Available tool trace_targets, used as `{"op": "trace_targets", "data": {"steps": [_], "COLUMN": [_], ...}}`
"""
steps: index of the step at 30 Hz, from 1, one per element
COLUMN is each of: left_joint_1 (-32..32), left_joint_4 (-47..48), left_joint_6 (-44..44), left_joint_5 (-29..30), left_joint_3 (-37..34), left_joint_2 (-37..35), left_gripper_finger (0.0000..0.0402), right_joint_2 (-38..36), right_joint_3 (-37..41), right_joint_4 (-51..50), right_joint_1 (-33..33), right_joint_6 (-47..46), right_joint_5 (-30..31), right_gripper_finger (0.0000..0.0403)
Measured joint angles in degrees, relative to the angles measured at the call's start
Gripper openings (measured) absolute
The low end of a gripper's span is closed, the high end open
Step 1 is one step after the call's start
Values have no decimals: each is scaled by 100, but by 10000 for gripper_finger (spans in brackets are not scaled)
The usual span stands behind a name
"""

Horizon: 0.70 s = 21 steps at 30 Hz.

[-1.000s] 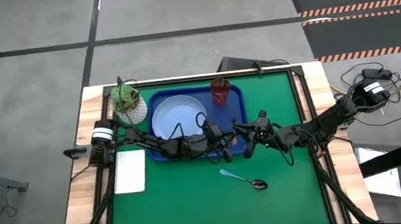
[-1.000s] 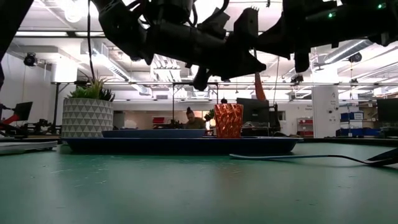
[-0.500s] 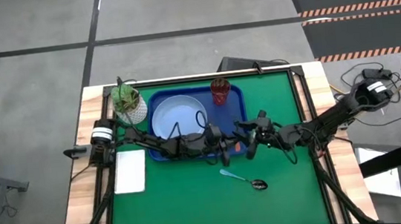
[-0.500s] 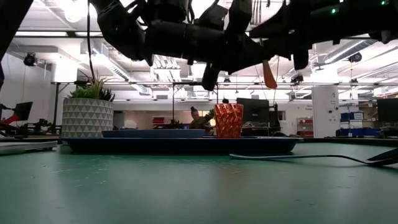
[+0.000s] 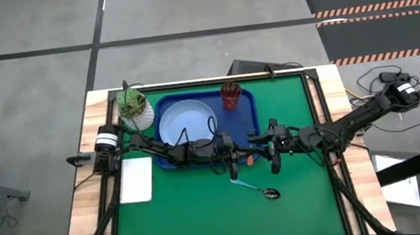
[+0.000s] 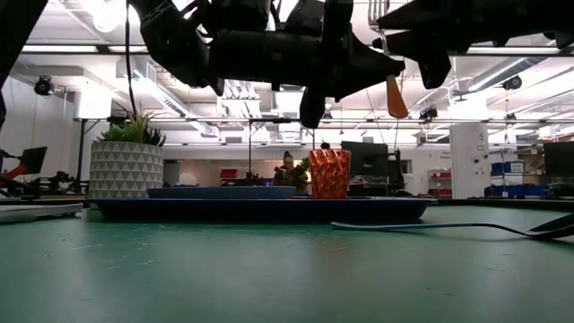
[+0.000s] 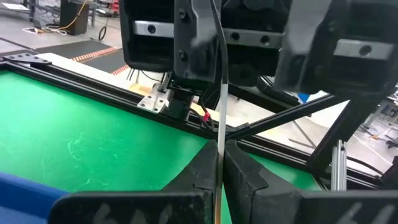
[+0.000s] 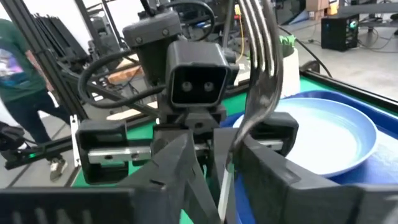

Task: Pick and place plate/cup/fork/spoon on tray
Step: Put the orange fork on the blue serving tray to the bottom right of the brown cup

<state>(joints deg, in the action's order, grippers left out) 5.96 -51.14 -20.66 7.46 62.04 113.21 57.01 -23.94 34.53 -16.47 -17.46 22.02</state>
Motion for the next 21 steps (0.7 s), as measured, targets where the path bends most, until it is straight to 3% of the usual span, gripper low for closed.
{"op": "trace_targets", "data": {"steps": [10,21], "left_joint_1": [4,2], "left_joint_4": [-51,-75], "left_joint_6": [10,-8], "left_joint_5": [-101,-94], "left_joint_3": [0,-4], "left_joint_2": [0,0], "left_gripper_finger": [0,0], "right_joint_2": [175,197], "right_joint_3": [0,0], "right_joint_4": [152,178], "right_joint_1": [2,28], "right_joint_6": [50,28], "right_joint_5": [24,12], "right_gripper_finger": [19,9]}}
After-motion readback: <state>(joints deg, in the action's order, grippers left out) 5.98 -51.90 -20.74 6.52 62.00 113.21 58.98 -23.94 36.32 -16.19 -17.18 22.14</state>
